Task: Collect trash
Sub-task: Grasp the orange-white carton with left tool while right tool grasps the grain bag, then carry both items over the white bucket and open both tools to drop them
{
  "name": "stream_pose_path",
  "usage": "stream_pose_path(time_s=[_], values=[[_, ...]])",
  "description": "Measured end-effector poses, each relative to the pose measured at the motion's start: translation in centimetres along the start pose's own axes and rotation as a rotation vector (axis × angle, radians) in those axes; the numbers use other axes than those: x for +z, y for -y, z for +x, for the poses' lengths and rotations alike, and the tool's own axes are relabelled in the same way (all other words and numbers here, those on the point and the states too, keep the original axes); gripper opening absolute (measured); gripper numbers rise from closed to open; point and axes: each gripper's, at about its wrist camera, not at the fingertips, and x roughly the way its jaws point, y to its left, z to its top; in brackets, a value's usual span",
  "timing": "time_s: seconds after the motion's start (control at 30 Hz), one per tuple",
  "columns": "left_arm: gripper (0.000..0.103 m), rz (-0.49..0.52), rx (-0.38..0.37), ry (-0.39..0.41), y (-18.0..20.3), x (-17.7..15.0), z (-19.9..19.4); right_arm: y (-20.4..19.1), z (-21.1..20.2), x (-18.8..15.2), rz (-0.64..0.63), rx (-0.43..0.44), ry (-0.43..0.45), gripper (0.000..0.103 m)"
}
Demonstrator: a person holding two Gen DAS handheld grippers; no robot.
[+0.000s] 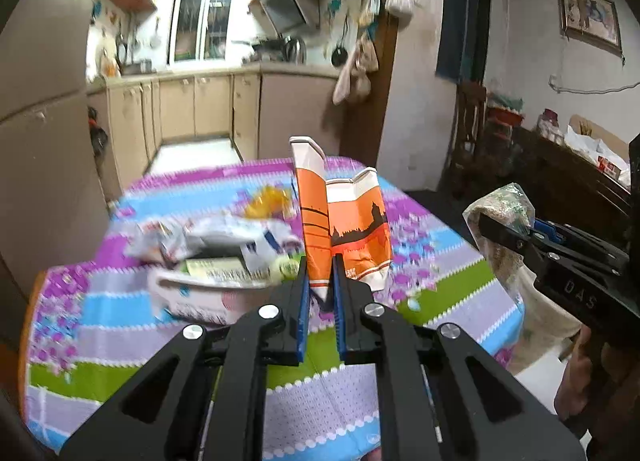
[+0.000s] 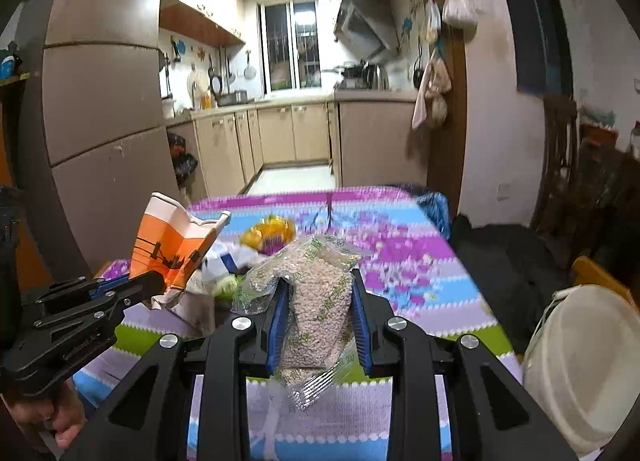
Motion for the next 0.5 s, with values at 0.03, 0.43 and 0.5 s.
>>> stream_pose_path(time_s=[0.03,0.43,0.5], values=[[0.009,0.003,0.012,0.017,0.2,0.4,-0.6,-0.2,-0.5,0.4,0.000,0.002,0.011,0.030],[0.009,-0.002,0.055,0.084,1.2,3.1,-3.3,-1.9,-3.8,2.7,-0.022,0.005,0.076,0.030],[0.009,0.001,0.049,0.088,1.8,3.4,-3.4,-2.0,-4.3,3.0,-0.022,-0.002,0.081,0.030]])
